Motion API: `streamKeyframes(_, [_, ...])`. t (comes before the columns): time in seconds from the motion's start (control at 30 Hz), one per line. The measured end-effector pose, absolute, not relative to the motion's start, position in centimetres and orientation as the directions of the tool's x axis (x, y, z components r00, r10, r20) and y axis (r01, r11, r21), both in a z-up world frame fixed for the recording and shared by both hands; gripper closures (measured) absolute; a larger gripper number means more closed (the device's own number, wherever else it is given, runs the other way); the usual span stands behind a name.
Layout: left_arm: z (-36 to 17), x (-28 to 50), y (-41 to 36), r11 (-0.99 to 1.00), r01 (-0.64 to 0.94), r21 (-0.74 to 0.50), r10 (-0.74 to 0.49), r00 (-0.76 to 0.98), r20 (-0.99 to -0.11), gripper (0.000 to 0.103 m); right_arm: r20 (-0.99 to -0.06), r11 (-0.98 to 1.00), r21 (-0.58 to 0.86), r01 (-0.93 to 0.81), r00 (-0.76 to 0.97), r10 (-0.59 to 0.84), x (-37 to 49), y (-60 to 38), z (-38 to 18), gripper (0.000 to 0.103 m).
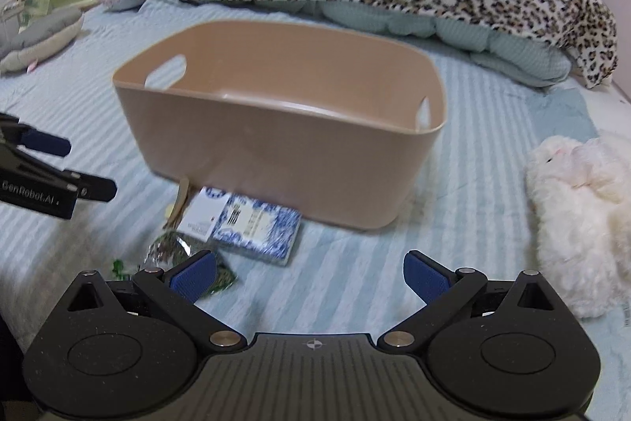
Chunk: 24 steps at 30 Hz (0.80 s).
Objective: Organize objects
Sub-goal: 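Grasp the hair clip with the left tool while the right tool grasps the green tea bag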
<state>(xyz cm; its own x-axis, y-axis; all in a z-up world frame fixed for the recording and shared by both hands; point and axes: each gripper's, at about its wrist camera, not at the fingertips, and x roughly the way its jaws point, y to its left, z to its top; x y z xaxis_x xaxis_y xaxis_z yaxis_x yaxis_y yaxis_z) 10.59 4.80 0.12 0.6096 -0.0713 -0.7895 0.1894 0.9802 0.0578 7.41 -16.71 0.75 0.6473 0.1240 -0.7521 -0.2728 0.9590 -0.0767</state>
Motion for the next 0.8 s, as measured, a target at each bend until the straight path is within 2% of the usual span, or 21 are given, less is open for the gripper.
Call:
streamKeyframes(0.53, [-1.4, 11.5, 6.0, 0.988, 0.147, 0.047, -0.048, 0.585, -0.81, 0.018, -0.797, 0.93, 0.029, -0.367, 0.553, 0.243, 9.9, -12.6, -2.1, 0.0])
streamKeyframes(0.7, [-1.8, 12.0, 6.1, 0.989, 0.143, 0.039, -0.05, 0.572, -0.819, 0.018, -0.822, 0.923, -0.044, -0.382, 0.539, 0.184, 10.4, -10.5, -4.1, 0.0])
streamKeyframes(0.8, [-2.0, 12.2, 5.8, 0.988, 0.15, 0.023, -0.066, 0.561, -0.825, 0.018, -0.823, 0.928, -0.041, -0.37, 0.539, 0.179, 10.5, -10.9, -4.2, 0.001])
